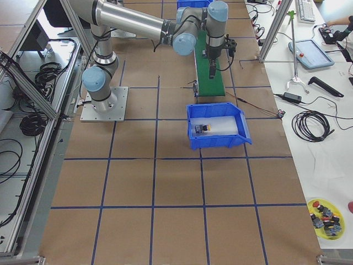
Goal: Transport two buttons from left to right
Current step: 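Move the right gripper back over the conveyor toward the red button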
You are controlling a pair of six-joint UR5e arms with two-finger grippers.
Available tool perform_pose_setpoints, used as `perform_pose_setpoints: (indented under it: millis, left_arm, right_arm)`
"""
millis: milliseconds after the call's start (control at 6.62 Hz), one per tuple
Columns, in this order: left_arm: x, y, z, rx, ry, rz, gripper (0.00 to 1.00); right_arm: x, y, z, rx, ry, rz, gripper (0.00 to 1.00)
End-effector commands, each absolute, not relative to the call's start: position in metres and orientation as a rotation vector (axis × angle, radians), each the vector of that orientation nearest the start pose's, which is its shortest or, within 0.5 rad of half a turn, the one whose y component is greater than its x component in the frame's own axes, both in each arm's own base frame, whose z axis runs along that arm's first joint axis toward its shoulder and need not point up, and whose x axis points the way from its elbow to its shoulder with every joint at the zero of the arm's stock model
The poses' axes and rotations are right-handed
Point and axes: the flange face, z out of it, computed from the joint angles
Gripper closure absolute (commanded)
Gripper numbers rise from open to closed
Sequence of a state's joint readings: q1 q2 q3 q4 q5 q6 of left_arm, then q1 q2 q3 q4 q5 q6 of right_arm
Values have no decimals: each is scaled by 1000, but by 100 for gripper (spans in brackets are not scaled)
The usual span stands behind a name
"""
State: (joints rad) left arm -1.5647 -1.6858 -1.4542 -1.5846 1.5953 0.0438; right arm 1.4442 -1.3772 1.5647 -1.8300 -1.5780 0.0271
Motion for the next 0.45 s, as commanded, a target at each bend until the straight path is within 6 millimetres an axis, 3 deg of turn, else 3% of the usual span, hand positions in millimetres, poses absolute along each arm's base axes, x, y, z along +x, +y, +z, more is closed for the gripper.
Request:
perform_pose_setpoints:
  millis: [0,302]
  left_arm:
    - [-128,-540,485,62,3117,20,0]
    - [-128,-540,485,67,3117,20,0]
  right_arm:
    - [99,-582,408,277,3131,-94,0]
    - [113,-584,402,256,3042,-68,0]
